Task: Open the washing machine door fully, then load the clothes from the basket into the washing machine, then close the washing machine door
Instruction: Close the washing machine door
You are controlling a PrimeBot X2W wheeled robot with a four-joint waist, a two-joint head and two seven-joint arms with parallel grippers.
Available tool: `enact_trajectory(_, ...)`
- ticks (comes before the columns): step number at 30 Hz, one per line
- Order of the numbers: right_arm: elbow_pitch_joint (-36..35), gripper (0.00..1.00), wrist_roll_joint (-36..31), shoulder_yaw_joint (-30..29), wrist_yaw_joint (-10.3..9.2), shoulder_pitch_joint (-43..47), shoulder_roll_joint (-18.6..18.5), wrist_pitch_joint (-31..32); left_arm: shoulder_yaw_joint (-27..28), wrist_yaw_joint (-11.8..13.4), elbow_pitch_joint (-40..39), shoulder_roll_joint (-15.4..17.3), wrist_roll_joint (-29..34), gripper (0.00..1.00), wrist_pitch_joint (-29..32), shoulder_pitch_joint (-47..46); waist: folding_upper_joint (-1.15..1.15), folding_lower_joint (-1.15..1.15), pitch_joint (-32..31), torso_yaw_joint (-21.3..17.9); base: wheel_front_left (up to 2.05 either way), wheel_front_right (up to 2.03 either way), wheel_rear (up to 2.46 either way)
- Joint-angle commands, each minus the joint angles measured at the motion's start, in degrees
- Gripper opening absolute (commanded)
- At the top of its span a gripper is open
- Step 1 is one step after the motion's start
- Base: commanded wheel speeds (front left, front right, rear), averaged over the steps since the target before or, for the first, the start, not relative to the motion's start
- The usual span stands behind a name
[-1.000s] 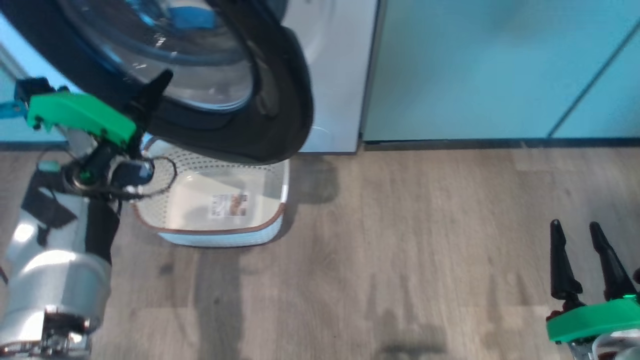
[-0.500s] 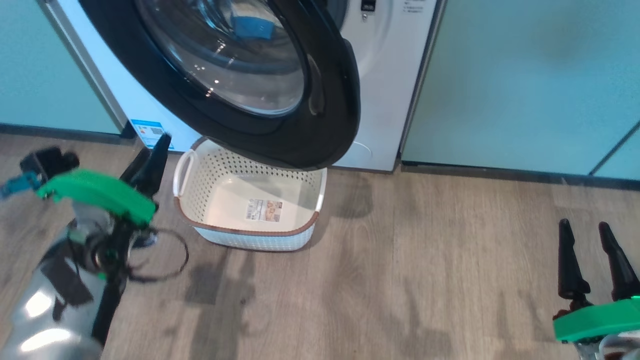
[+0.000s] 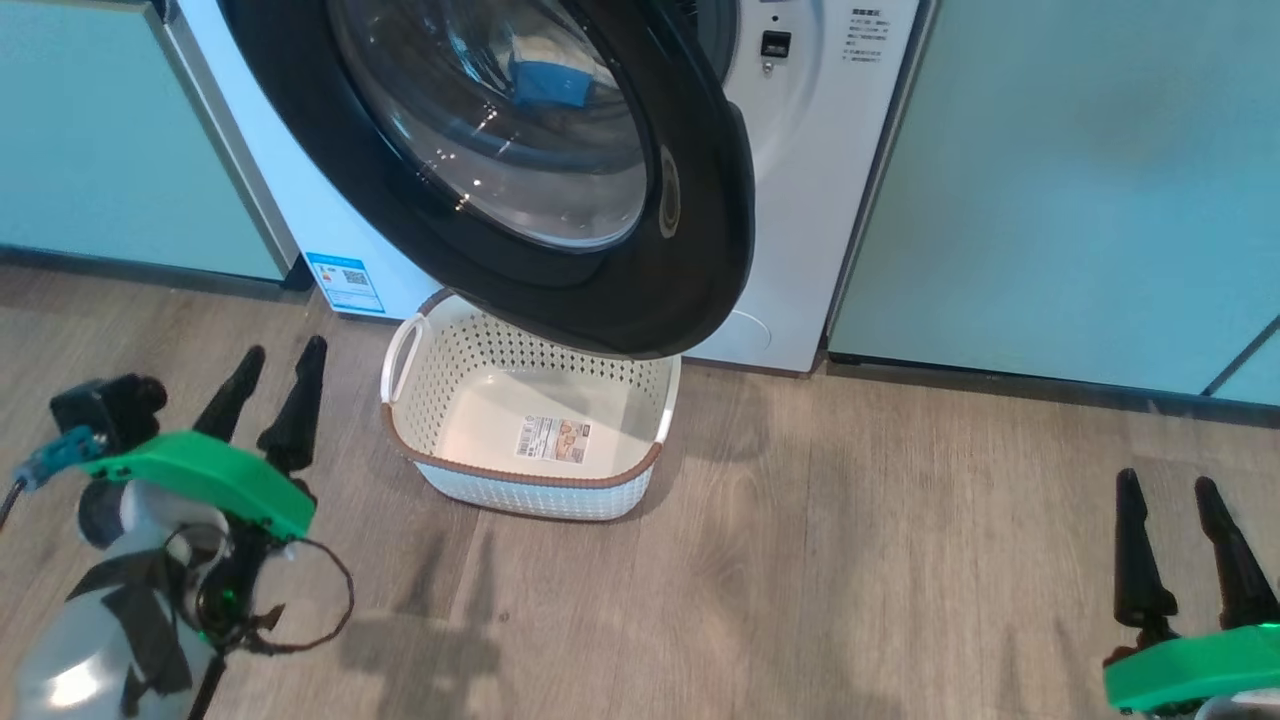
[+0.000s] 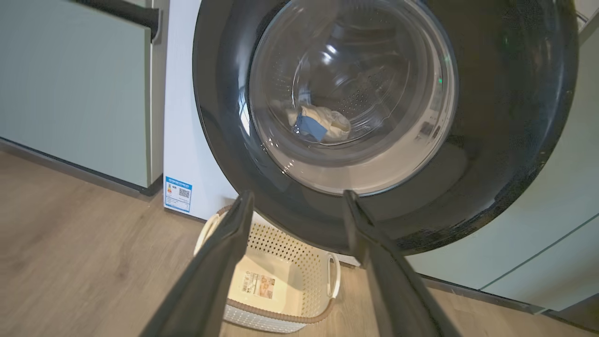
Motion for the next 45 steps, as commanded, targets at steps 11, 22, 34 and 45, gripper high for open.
enact_trajectory(11, -1.44, 1.0, -0.68, 0.61, 0.24, -0.44, 0.22, -0.55, 11.37, -0.06, -6.95, -3.2, 16.65, 1.0, -0.6, 5.73, 0.0, 0.0, -0.47, 0.04, 0.0, 0.0, 0.0)
enact_trajectory(22, -0.95, 1.0, -0.56, 0.8, 0.24, 0.3, 0.81, -0.55, 14.13, -0.06, -7.76, -5.95, 21.98, 1.0, -0.61, 8.58, 0.0, 0.0, -1.1, -0.31, 0.0, 0.0, 0.0)
enact_trajectory(34, -2.34, 0.0, 1.68, -0.71, 0.24, -0.91, 1.09, -0.55, 14.45, -0.06, -7.68, -6.97, 23.51, 1.0, -0.61, 9.61, 0.0, 0.0, -1.42, 0.38, 0.0, 0.0, 0.0)
enact_trajectory(45, -11.2, 0.0, 3.09, -3.33, 0.24, -11.21, 0.38, -0.55, 14.03, -0.06, -7.24, -8.97, 25.21, 1.0, -0.61, 10.0, 0.0, 0.0, -0.69, 3.68, 0.0, 0.0, 0.0)
